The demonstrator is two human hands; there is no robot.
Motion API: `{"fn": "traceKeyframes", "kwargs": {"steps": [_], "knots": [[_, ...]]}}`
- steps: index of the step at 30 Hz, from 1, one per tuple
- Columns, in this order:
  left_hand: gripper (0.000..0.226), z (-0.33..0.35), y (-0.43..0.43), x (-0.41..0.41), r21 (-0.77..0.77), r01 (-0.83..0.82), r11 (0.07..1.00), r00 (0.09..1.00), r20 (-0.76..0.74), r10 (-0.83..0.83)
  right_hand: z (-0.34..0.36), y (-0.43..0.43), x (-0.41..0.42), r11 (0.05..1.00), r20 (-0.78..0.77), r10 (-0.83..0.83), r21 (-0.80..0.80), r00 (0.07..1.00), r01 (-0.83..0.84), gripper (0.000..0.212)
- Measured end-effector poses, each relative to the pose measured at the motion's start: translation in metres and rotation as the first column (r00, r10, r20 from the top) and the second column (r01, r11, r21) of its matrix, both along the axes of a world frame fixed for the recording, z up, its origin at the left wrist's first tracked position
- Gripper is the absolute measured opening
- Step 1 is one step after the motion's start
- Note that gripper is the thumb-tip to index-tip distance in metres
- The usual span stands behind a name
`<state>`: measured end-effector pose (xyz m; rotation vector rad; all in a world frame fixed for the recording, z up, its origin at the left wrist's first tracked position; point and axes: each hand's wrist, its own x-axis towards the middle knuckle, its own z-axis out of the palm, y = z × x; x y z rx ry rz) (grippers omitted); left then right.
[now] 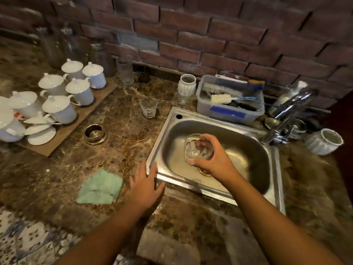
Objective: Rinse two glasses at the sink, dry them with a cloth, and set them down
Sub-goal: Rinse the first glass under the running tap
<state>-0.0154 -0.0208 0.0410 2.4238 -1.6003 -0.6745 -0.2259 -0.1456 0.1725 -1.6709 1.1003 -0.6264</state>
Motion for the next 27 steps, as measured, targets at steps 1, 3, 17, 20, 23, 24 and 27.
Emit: {"fn": "traceKeyframes", "kwargs": {"steps": [1, 3, 17, 20, 23, 24, 27], "knots": [[0.091, 0.012, -0.007, -0.010, -0.062, -0.064, 0.996, 0.996, -0.074, 0.059, 0.003, 0.001, -0.015, 1.000, 0.004, -0.007, 0.004, 1.000, 0.007, 0.081], [0.090, 0.034, -0.026, -0.033, -0.199, -0.159, 0.967, 0.962, -0.253, 0.106, 0.008, -0.001, -0.043, 1.000, 0.013, -0.020, 0.005, 1.000, 0.020, 0.080], [0.054, 0.128, -0.144, -0.183, 0.056, -0.105, 0.993, 0.003, -0.998, 0.057, 0.020, -0.049, -0.148, 0.998, 0.040, -0.066, 0.011, 0.997, 0.066, 0.083], [0.055, 0.128, -0.158, -0.187, 0.078, -0.050, 0.996, -0.049, -0.996, 0.076, 0.019, -0.062, -0.157, 0.998, 0.010, -0.054, 0.030, 0.998, 0.054, 0.082], [0.049, 0.124, -0.172, -0.192, 0.090, -0.029, 0.996, -0.030, -0.996, 0.089, 0.018, -0.077, -0.165, 0.997, -0.028, 0.007, 0.078, 1.000, -0.005, 0.097], [0.045, 0.122, -0.177, -0.194, 0.091, -0.023, 0.996, -0.023, -0.996, 0.091, 0.017, -0.084, -0.170, 0.995, -0.052, 0.049, 0.089, 0.997, -0.044, 0.103], [0.048, 0.118, -0.190, -0.200, 0.135, -0.059, 0.989, -0.006, -0.991, 0.135, 0.011, -0.109, -0.192, 0.986, -0.024, 0.082, 0.151, 0.996, -0.078, 0.110]]}}
